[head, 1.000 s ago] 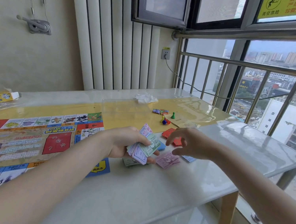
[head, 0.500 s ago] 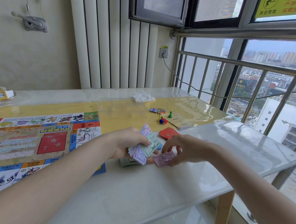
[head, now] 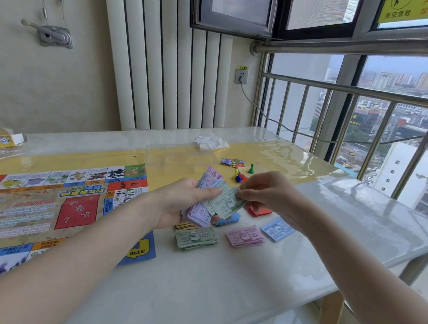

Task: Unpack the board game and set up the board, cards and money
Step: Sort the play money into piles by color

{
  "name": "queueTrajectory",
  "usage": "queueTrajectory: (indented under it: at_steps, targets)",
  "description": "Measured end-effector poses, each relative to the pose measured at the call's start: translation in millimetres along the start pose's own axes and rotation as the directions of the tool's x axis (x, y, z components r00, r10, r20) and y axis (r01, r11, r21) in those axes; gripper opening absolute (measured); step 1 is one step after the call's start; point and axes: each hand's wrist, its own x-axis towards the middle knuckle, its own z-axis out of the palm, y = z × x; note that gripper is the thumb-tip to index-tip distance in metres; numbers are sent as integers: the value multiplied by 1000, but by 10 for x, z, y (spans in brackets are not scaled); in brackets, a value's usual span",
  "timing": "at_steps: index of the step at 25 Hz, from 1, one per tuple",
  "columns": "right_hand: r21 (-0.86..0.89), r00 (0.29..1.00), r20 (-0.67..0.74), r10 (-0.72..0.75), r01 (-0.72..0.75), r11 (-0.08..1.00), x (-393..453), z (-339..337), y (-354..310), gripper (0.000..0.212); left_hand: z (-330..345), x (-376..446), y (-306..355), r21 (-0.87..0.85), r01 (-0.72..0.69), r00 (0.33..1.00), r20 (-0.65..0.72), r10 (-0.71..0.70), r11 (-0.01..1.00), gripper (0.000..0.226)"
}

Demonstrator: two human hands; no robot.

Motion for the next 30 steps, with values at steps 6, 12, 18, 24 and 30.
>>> queueTrajectory:
  at_steps: [6,12,18,24,30]
  targets:
    - [25,1000,11,4,-5,1000,57,-93,-35,8,-32,131,102,-23,-47,994,-103,44,999,7]
    - [75,1000,-18,19,-18,997,68,-209,8,4,124,311,210,-34,-86,983,-168,79,996,22]
    - [181,997,-16,71,-67,981,37,-479,13,24,332,444,335,-48,-142,975,-182,131,989,19]
    - [214,973,-141,182,-150,965,-3,-623,35,14,610,537,395,-160,-199,977,-110,183,967,9]
    - [249,933,-256,253,-189,950,-60,-620,110,13,560,533,324,-26,-131,983,-132,127,991,10]
